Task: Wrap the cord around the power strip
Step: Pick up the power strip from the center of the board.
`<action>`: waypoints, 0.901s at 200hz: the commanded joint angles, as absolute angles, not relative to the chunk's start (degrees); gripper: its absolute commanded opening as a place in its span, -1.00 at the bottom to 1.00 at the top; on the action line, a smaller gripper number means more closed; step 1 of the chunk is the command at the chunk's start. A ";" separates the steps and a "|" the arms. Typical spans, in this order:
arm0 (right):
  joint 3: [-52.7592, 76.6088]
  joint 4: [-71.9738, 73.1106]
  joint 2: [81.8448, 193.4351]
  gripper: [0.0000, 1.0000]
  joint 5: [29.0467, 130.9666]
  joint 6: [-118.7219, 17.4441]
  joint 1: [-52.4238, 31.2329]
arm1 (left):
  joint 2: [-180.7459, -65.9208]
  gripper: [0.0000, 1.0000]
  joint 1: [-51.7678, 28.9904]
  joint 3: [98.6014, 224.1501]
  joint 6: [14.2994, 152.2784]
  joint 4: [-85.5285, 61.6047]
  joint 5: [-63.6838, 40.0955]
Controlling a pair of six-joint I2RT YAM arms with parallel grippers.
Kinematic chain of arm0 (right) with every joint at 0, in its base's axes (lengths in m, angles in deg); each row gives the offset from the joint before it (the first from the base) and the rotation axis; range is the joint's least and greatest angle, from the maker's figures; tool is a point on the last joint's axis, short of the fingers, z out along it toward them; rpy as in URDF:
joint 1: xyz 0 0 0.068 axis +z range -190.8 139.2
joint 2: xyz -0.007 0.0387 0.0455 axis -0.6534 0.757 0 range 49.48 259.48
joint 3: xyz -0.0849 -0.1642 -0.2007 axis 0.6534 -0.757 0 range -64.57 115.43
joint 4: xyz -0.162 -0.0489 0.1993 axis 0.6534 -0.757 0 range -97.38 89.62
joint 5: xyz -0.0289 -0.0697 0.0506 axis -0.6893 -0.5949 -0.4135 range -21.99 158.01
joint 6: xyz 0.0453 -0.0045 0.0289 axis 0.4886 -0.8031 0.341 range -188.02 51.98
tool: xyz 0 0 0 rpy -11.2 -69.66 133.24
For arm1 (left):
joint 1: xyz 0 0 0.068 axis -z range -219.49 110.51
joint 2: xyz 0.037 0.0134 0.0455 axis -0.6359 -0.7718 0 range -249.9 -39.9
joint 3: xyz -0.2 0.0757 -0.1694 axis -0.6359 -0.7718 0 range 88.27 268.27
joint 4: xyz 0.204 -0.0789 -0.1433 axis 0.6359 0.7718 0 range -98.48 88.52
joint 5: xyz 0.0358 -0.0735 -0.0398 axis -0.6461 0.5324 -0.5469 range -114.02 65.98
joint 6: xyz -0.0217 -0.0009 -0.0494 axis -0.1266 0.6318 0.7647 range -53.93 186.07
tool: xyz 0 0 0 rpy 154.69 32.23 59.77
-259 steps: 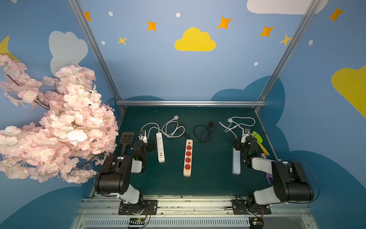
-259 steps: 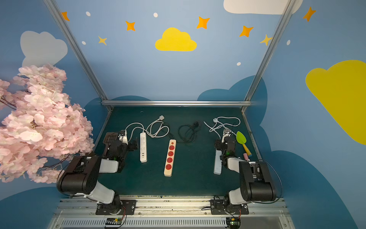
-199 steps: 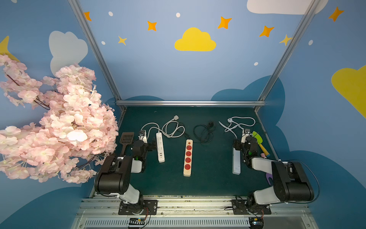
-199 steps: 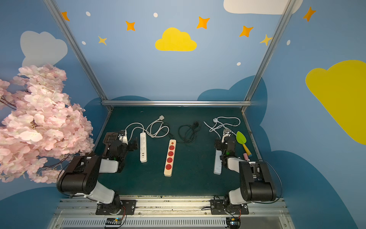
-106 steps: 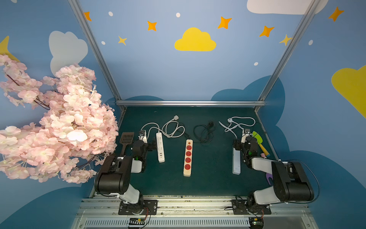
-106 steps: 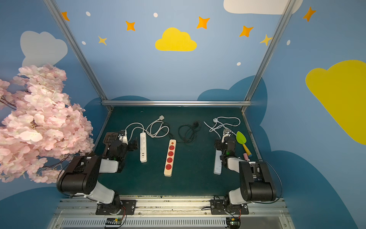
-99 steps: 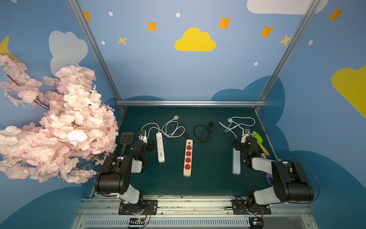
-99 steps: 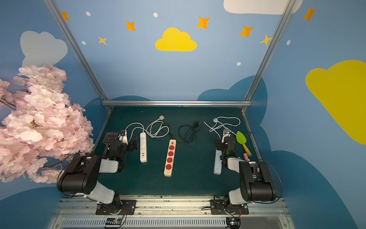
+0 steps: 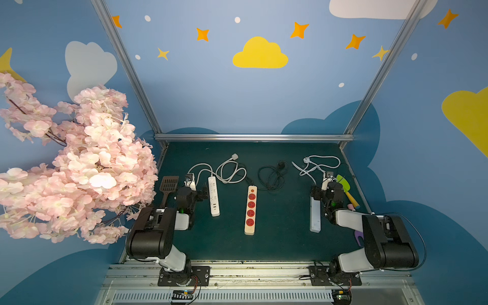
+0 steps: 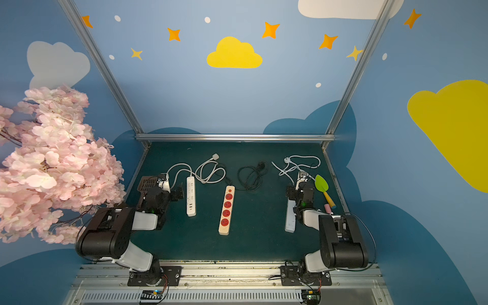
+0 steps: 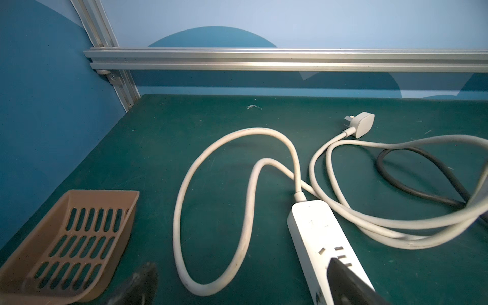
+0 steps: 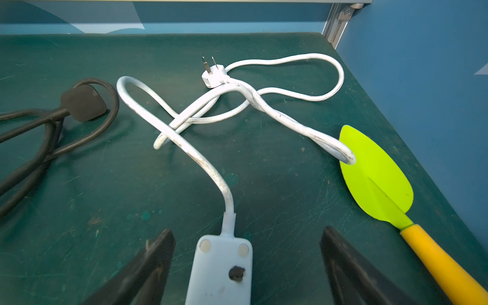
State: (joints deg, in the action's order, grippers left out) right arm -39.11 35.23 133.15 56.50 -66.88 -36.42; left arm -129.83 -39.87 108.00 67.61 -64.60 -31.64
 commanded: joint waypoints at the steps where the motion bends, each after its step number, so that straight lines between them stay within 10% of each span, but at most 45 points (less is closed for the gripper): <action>1: -35.98 31.33 130.41 0.76 55.67 -67.19 -35.79 | -126.59 1.00 -39.33 107.97 67.78 -62.73 -34.63; 69: -5.60 -34.80 124.81 0.76 50.51 -49.52 -33.75 | -103.66 1.00 -29.37 119.86 72.62 -25.68 -51.28; 109: -4.05 -35.86 126.68 0.46 83.71 -43.05 -34.41 | -102.14 1.00 -28.46 132.89 90.61 -3.15 -41.89; 138: -2.78 -36.96 128.64 0.48 76.04 -34.04 -23.00 | -101.78 0.93 -32.44 132.36 96.33 -4.05 -22.72; 180: 4.78 -36.69 140.88 0.67 68.72 -22.97 -8.97 | -107.86 0.77 -25.45 141.06 92.35 8.79 -23.76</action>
State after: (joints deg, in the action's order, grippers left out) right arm -1.04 -34.51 134.12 72.59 -31.93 -14.01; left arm -105.40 -30.27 136.41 93.09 -0.75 -26.46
